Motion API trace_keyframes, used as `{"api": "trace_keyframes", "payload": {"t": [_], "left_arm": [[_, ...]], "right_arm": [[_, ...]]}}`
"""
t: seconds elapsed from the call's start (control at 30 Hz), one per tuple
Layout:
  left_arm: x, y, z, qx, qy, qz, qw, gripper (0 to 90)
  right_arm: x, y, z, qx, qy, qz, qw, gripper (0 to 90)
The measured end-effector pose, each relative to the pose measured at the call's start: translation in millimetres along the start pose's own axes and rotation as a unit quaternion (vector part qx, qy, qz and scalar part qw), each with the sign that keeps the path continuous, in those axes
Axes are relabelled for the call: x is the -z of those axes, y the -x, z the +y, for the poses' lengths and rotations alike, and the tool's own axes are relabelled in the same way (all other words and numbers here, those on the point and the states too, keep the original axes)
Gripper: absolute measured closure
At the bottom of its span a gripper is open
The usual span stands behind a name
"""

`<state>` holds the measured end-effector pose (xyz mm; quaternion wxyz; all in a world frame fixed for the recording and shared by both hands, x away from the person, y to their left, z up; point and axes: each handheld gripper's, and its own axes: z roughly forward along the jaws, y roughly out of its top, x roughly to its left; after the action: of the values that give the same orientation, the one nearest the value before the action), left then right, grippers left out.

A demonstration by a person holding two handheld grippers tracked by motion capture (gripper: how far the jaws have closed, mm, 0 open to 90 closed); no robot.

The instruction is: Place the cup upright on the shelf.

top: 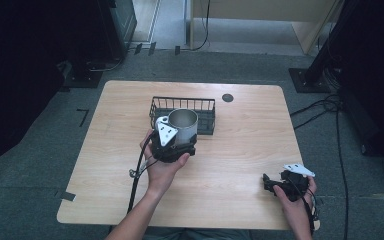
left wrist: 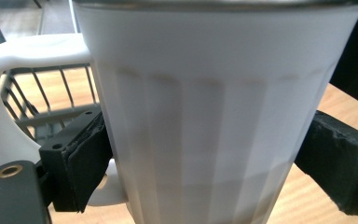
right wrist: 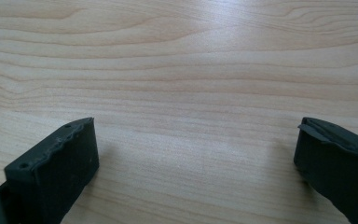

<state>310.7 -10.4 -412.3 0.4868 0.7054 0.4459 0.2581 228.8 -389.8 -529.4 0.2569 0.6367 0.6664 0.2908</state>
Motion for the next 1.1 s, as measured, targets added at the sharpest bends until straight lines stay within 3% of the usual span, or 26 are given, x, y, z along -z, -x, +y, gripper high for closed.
{"api": "trace_keyframes", "payload": {"t": [0.37,0.5,0.73,1.1], "left_arm": [[-19.0,-15.4,26.5,0.008,0.026,0.011,0.9996,9.2],[-26.9,-19.4,29.8,0.021,0.029,0.011,0.9993,9.3],[-52.0,-28.5,35.5,0.022,0.042,0.031,0.9984,9.3],[-91.2,-39.4,32.3,0.025,0.029,0.056,0.9977,9.2]], "right_arm": [[0.0,-0.2,0.0,-0.001,0.000,0.000,1.0000,0.0],[0.0,-0.1,0.0,-0.001,0.000,0.000,1.0000,0.0],[0.0,-0.1,0.0,-0.001,0.000,0.000,1.0000,0.0],[0.0,-0.1,0.0,-0.001,0.000,0.000,1.0000,0.0]]}}
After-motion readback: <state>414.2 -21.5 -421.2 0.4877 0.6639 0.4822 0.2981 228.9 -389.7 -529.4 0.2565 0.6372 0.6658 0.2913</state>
